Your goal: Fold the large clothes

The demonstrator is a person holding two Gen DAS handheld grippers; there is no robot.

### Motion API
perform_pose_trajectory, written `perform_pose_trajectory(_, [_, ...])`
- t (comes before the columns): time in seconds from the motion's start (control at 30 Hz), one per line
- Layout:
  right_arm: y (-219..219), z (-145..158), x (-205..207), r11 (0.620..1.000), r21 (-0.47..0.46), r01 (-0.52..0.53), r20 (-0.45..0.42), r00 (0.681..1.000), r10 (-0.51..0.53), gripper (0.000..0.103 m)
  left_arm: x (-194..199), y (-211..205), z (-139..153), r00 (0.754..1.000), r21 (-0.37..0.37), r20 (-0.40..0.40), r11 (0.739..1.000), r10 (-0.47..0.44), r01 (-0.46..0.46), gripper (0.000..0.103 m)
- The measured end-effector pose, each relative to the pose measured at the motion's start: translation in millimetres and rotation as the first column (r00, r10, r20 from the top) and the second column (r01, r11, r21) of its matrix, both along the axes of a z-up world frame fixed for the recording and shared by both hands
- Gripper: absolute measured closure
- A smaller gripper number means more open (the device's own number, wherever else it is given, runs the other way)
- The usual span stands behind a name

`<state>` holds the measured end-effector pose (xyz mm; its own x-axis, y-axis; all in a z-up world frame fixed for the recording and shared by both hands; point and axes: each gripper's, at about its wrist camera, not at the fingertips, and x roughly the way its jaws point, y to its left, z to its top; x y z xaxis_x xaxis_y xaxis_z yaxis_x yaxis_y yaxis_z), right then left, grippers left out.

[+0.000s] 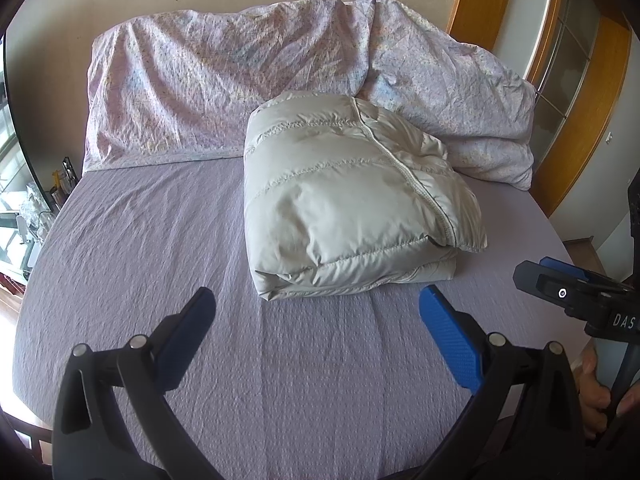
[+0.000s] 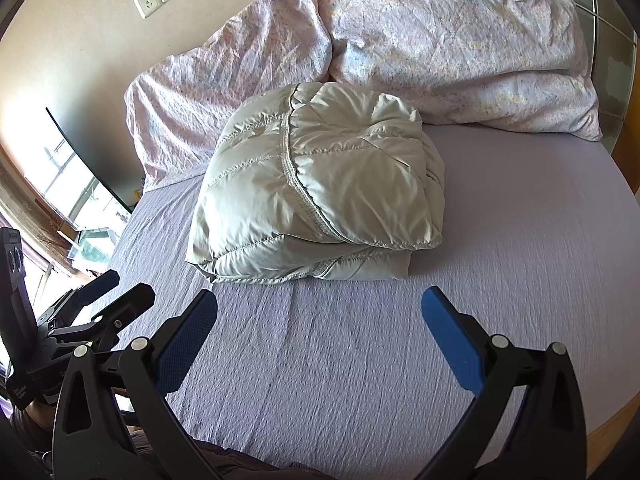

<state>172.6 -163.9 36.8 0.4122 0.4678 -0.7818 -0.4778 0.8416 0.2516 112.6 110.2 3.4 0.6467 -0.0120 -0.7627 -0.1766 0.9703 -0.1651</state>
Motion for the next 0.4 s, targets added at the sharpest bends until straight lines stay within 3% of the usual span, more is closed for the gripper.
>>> perform_pose_trajectory(0.4, [-1.5,-0.1,1.8,1.0,0.0,0.0,-0.003,1.0,0.0,0.001,0.6,-0.6,-1.3,1.0,-0.003,-0.005,1.0,0.0,0.0,0.002])
